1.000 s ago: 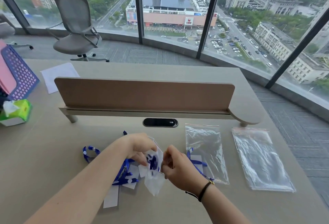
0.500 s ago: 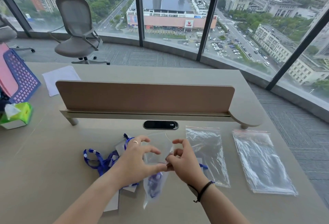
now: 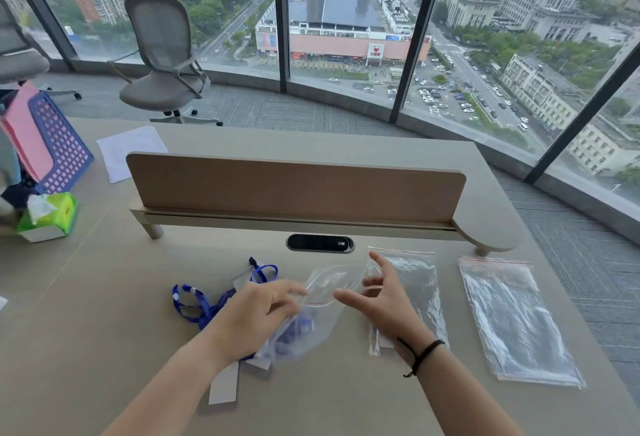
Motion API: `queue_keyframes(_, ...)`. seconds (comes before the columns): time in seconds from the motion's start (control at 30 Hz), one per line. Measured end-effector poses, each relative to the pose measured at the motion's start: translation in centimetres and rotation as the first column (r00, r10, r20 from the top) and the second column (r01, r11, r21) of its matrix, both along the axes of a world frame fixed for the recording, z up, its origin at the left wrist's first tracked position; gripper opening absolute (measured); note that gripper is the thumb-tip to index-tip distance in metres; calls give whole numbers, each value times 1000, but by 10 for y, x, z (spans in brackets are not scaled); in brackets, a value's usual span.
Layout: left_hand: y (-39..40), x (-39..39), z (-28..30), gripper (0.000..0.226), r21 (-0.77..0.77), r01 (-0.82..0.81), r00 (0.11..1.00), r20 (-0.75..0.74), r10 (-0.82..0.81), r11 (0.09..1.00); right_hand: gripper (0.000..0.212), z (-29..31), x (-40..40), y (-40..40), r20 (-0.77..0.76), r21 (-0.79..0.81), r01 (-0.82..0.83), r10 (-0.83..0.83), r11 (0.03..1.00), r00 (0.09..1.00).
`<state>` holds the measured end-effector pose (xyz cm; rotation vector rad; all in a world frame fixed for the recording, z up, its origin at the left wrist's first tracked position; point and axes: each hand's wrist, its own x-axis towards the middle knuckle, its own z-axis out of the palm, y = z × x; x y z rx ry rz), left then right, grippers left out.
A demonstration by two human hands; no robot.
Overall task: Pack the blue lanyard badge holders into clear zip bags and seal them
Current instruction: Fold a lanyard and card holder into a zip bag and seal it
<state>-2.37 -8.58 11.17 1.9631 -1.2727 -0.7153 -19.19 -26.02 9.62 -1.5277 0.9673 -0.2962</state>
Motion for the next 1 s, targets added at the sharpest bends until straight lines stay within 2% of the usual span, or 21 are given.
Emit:
queue_keyframes(0.07, 0, 5, 6, 39, -5, 3, 1000, -23, -3, 1000, 97, 1, -5, -10, -19, 9, -65, 65, 998, 998)
queue_keyframes(0.13, 0, 11, 12, 45, 0, 1, 998, -65, -1, 1000, 77, 3, -8, -17, 2, 82, -155, 155, 985, 988)
queue_keyframes(0.23, 1, 22, 14, 32, 9, -78, 973, -218, 78, 997, 32, 2, -7, -21, 85, 135, -161, 150, 978, 985)
queue_keyframes(0.3, 2, 30, 13, 22, 9, -181, 914, -367, 172, 983, 17, -1, -7, -21, 113, 120, -110, 96, 987, 989)
queue_keyframes(0.37, 4, 36, 12, 15, 10, -252, 869, -438, 231, 968, 12, 1, -8, -20, 137, 125, -94, 76, 988, 988)
queue_keyframes(0.5, 8, 41, 11, 10, 12, -319, 832, -474, 287, 948, 12, 7, -8, -18, 142, 115, -100, 84, 988, 986)
queue_keyframes(0.73, 15, 47, 10, 10, 31, -363, 771, -551, 319, 931, 7, 14, -9, -18, 150, 165, -189, 165, 968, 975)
queue_keyframes(0.87, 19, 53, 14, 11, 19, -350, 765, -571, 298, 937, 7, 19, -9, -18, 140, 108, -195, 179, 975, 974)
queue_keyframes(1.0, 17, 55, 14, 16, -86, -419, 739, -611, 284, 904, 13, 28, -7, -14, 180, 22, -163, 157, 986, 971)
